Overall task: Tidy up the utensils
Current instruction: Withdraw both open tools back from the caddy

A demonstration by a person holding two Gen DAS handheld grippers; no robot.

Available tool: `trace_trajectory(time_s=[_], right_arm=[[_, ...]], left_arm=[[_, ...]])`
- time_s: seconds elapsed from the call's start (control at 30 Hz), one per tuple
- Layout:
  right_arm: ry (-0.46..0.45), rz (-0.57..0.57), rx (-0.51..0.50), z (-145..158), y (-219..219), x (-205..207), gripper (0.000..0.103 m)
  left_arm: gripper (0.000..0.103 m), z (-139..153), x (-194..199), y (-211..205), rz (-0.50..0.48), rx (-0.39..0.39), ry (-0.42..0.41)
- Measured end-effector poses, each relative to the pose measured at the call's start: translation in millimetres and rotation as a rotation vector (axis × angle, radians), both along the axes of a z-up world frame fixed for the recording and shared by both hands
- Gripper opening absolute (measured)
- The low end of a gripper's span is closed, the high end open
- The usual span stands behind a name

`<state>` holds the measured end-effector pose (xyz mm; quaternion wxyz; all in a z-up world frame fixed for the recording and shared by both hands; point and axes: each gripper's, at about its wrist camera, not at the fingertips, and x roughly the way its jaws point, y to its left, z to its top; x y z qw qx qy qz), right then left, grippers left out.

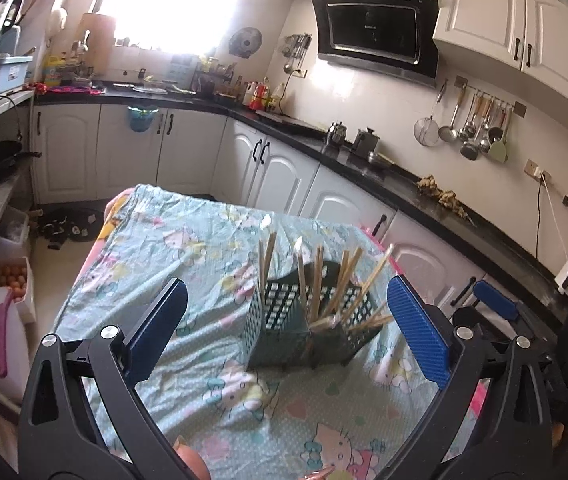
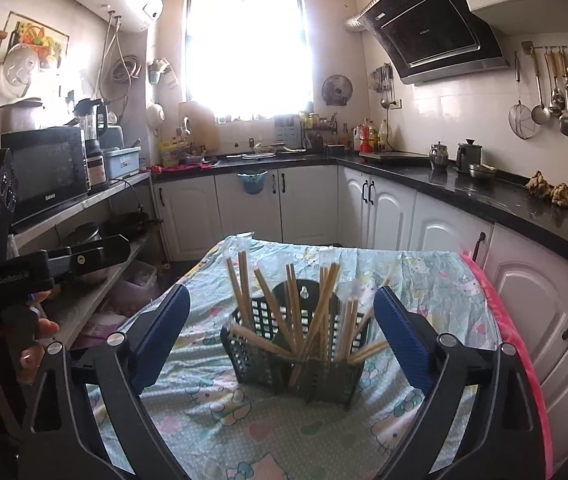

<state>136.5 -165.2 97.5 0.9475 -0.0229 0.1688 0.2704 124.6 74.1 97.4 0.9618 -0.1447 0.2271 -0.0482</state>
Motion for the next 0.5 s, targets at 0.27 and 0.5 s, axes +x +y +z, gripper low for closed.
trace_trajectory(time_s=[0.27,0.5], right_arm=[[0.014,-0.018,-0.015,-21.3,-8.6,-23.1,0.096],[0.051,-0.026,-0.037,-57.0,-12.1,-44.7,0.096]], left_arm=[[0.092,-28.7,-19.9,-10.6,-0.006,0.020,0.064],[0.092,-59.5,-35.5,-22.2,0.001,0.069,0.125]])
